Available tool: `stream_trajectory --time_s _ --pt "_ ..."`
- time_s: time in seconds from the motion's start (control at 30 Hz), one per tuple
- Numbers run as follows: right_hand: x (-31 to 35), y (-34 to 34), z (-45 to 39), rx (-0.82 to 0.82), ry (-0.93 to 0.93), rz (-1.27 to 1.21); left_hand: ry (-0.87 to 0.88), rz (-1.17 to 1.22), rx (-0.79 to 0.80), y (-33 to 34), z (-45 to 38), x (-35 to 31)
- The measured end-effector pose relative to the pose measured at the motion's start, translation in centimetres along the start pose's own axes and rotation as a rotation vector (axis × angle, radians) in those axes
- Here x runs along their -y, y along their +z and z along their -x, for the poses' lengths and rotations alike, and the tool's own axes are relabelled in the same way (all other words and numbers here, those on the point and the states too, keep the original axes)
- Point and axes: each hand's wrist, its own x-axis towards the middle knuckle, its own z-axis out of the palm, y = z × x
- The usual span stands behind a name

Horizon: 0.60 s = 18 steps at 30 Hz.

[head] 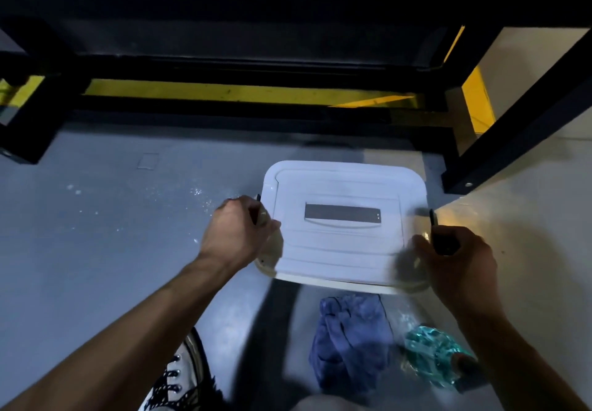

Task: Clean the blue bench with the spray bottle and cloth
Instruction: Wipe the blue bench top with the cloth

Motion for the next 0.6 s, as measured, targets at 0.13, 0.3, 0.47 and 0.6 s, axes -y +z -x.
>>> stream_trajectory --time_s 0.13,0.3,0.47,0.6 --pt "-0.2 -0.2 0.3 -0.012 0.016 -0.013 -0.038 -0.004 0.062 -0.3 0.1 0.2" --pt "-0.6 -0.3 1.1 0.018 0.007 -0.018 -0.035 0.003 0.016 0.2 0.6 0.4" --pt "-1.3 -0.1 0.8 0.052 -0.022 0.011 -0.03 -0.003 -0.023 0.6 0.6 0.3" --pt "-0.2 -0.8 1.1 0.063 0.003 0.036 -0.029 -0.033 0.033 0.0 0.6 0.0"
